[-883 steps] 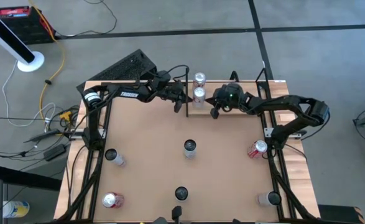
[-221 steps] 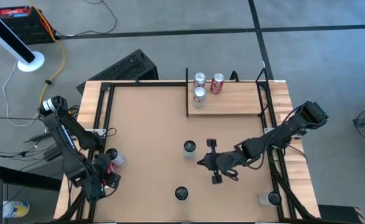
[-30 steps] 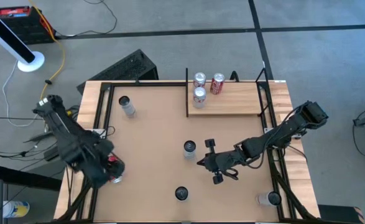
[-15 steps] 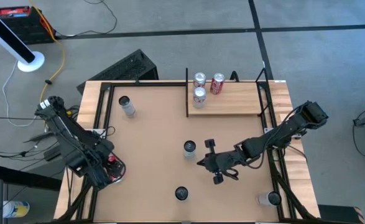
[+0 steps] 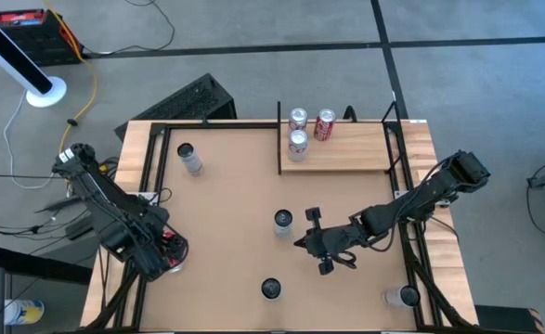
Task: Place canned beverage on shelf
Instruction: Put the red-white soda can on the shelf aligned with the other red-white soda can
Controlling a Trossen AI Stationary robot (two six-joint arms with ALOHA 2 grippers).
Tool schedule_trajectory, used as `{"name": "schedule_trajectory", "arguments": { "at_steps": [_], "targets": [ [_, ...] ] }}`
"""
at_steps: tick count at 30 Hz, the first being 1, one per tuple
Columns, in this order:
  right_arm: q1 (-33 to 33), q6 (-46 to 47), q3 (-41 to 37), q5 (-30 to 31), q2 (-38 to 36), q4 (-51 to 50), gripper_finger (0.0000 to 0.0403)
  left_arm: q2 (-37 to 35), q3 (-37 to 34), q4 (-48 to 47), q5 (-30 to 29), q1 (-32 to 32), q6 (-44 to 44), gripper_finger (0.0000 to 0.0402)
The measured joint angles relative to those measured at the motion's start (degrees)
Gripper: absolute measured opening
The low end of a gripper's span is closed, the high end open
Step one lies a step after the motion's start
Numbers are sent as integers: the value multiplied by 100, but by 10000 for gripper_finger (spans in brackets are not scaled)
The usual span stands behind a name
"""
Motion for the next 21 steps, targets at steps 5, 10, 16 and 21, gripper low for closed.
{"name": "schedule_trajectory", "arguments": {
  "at_steps": [5,10,16,21],
  "targets": [
    [0,0,0,0,0,0,24,0,0,-197,136,61,-11,390],
    [0,2,0,0,0,0,24,2,-14,-71,297,75,-495,393],
    [0,2,0,-3,0,-6,24,9,-650,1189,705,62,-1148,392],
    [0,-7,0,-296,0,-26,24,24,-1525,2208,960,58,-1317,392]
  ]
}}
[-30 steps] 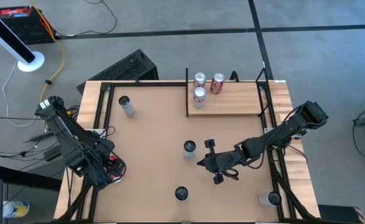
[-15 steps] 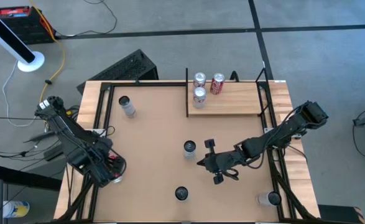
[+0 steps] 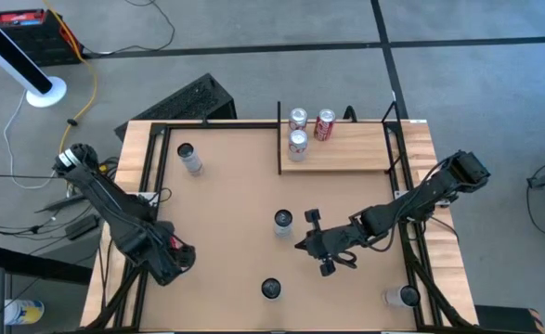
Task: Place canned beverage on shelf
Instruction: Put the red-white soda can on the shelf aligned with the other red-white soda can
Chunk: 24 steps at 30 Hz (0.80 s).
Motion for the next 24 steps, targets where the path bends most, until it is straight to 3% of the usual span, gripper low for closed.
{"name": "schedule_trajectory", "arguments": {
  "at_steps": [9,16,24],
  "targets": [
    [0,-38,0,-176,0,-16,24,0,-1203,1084,249,0,-48,391],
    [0,-37,0,-176,0,-13,24,0,-1914,2347,209,2,489,391],
    [-88,-37,0,-176,0,8,24,0,-2011,2178,193,51,727,386]
  ]
}}
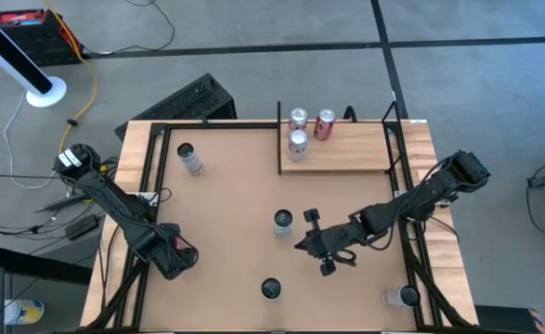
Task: Place canned beverage on shelf
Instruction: Put the red-white soda can on the shelf aligned with the other red-white soda can
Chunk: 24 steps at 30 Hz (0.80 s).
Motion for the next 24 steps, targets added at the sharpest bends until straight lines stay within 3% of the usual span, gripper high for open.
{"name": "schedule_trajectory", "arguments": {
  "at_steps": [9,13,20,24],
  "targets": [
    [0,-86,0,4,0,129,25,-20,25,-20,255,290,714,286],
    [0,-450,0,8,-15,135,24,-60,206,-23,162,515,1455,285],
    [-113,-998,-2,11,-881,132,24,-239,741,-103,-835,1097,2852,285],
    [-297,-1020,-2,24,-1488,351,24,-273,1121,39,-1772,1380,4856,285]
  ]
}}
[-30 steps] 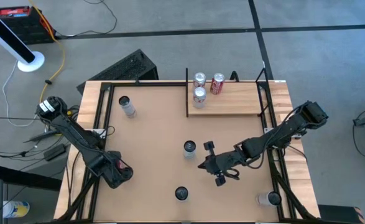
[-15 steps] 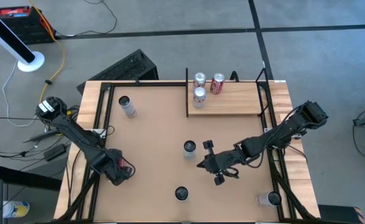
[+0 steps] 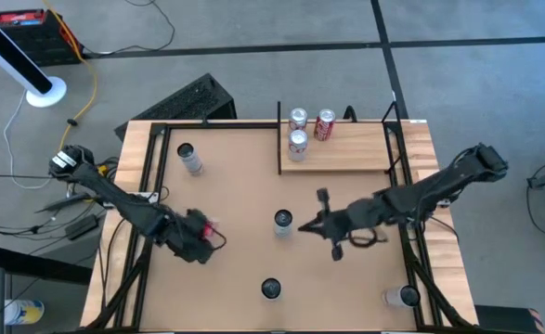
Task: Place canned beverage on shelf
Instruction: Put the red-white soda can on the shelf aligned with the other red-white soda can
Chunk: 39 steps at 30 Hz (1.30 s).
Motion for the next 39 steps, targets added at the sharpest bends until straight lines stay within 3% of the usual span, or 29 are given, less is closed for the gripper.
{"name": "schedule_trajectory", "arguments": {
  "at_steps": [3,6,10,13,19,31,35,39],
  "targets": [
    [-212,12,4,-190,-221,394,24,-2,212,554,-814,148,1717,285],
    [-509,159,56,-833,-236,681,24,-2,335,1539,-1140,425,3528,285],
    [-926,353,592,-1681,27,225,24,-4,431,3018,-943,844,5594,285],
    [-1188,538,1153,-2142,314,-346,25,-4,430,3559,-627,1170,6455,285],
    [-1476,461,2154,-2391,987,-1428,83,-4,425,3730,-376,1672,6951,285],
    [-1594,-8,3309,-2402,1862,-2309,323,-4,423,3726,-226,1748,7225,285],
    [-1664,-184,3421,-2402,2092,-2216,369,-4,423,3725,-228,1747,7290,285],
    [-1740,-309,3429,-2402,2246,-2054,390,-4,423,3713,-228,1747,7315,285]
  ]
}}
